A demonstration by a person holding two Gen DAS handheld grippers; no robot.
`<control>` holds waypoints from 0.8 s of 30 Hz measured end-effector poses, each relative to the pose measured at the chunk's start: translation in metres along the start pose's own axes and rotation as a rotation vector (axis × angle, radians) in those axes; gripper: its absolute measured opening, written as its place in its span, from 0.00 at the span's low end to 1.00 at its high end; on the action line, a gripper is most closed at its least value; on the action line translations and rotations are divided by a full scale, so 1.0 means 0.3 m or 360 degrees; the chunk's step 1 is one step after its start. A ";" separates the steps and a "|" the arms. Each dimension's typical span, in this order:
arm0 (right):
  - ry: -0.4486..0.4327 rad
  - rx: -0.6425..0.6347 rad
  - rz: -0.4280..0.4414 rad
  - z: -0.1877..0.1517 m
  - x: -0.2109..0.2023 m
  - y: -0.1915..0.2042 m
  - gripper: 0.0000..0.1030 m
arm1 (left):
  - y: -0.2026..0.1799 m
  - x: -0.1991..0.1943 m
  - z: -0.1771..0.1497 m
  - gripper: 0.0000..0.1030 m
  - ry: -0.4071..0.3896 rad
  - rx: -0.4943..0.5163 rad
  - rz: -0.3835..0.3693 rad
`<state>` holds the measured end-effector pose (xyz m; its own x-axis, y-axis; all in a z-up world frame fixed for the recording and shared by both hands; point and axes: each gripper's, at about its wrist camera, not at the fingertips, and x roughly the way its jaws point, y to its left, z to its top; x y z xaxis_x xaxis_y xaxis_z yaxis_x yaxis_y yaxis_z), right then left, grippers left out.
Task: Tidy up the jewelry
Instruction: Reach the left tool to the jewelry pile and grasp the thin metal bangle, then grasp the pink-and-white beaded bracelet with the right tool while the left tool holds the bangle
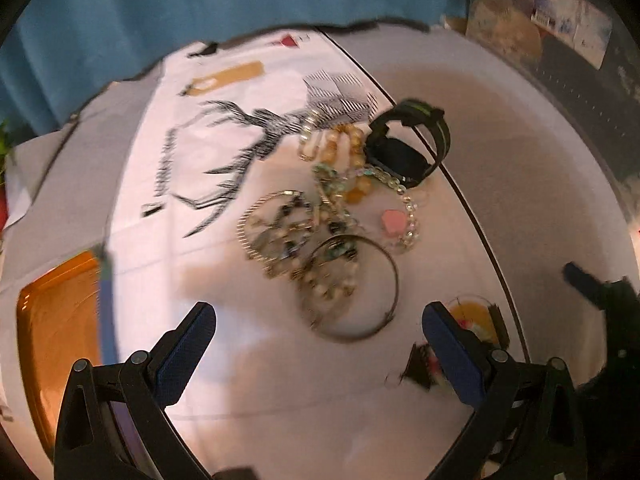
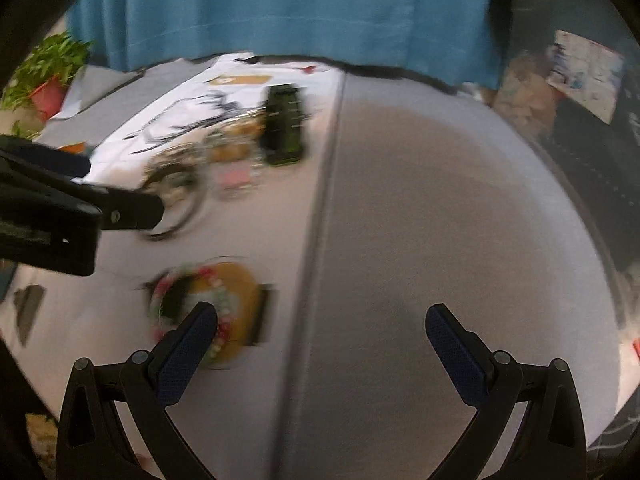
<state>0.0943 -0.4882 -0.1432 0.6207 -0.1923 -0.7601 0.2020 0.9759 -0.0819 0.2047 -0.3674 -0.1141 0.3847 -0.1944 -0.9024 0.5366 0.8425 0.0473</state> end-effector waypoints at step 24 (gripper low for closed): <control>-0.0120 0.0242 0.0052 -0.010 -0.252 -0.098 0.06 | 0.108 -0.297 -0.132 0.56 -0.0084 -0.0144 -0.0241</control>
<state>0.0391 -0.5020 -0.0854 0.6829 -0.1735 -0.7096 0.2893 0.9562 0.0447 0.1580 -0.3028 -0.0490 0.3450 -0.3465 -0.8723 0.5223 0.8430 -0.1283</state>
